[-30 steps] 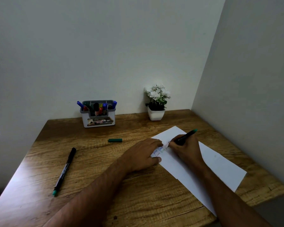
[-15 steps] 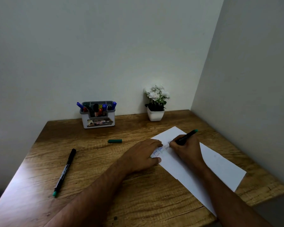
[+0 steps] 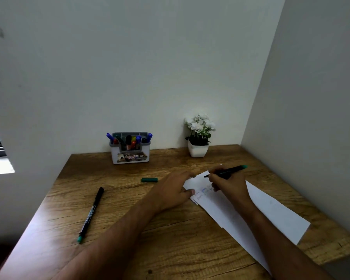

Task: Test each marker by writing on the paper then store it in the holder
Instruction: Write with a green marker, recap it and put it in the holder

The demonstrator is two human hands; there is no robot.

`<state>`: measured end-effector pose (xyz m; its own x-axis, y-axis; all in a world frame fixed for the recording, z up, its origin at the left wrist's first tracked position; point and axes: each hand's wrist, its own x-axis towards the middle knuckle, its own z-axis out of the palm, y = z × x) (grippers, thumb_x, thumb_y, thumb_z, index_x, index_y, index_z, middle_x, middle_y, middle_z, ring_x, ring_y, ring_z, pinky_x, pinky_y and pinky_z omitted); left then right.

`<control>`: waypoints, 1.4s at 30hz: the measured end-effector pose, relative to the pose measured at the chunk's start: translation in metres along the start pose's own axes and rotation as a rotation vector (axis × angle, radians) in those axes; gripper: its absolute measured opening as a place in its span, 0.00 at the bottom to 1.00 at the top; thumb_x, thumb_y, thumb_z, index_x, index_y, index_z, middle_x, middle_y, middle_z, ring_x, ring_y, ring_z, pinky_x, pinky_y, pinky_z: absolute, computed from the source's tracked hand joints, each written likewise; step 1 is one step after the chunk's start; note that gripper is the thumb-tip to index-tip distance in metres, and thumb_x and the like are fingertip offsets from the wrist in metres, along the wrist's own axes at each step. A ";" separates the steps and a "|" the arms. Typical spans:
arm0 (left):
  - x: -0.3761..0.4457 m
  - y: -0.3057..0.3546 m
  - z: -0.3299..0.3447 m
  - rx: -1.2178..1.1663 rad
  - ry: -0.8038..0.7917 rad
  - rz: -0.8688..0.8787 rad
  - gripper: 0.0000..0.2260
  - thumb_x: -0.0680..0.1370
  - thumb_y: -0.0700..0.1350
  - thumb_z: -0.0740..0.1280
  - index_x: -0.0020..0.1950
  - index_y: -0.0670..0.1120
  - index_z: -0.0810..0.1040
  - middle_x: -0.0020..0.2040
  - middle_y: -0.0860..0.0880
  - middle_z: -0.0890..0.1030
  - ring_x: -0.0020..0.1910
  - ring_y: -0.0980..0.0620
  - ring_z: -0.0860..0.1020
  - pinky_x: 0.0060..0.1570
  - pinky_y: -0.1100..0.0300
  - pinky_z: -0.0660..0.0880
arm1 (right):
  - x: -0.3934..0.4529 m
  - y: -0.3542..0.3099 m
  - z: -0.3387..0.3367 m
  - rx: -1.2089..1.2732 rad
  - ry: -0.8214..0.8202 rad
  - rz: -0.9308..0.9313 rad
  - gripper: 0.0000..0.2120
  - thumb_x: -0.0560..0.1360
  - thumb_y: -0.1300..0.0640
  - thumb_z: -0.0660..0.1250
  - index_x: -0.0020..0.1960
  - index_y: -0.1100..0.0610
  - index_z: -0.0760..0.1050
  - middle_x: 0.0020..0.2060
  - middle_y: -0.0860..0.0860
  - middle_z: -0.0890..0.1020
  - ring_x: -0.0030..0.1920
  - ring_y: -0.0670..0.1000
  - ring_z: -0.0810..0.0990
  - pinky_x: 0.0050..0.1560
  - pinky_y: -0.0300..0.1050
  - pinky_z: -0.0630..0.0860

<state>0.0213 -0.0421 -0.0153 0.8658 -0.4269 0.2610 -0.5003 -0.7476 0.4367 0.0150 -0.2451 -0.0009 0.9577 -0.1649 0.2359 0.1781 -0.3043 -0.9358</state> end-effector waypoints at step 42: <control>-0.022 -0.022 -0.029 -0.155 0.328 -0.142 0.07 0.76 0.36 0.69 0.52 0.45 0.82 0.50 0.51 0.82 0.49 0.57 0.78 0.51 0.62 0.76 | -0.006 -0.021 0.054 0.322 -0.207 0.050 0.04 0.73 0.62 0.76 0.45 0.62 0.84 0.34 0.57 0.85 0.31 0.51 0.81 0.34 0.44 0.79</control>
<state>0.0132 -0.0018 -0.0054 0.8901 -0.1207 0.4395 -0.3931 -0.6912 0.6063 0.0178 -0.1874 0.0033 0.9864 0.0313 0.1612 0.1608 0.0154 -0.9869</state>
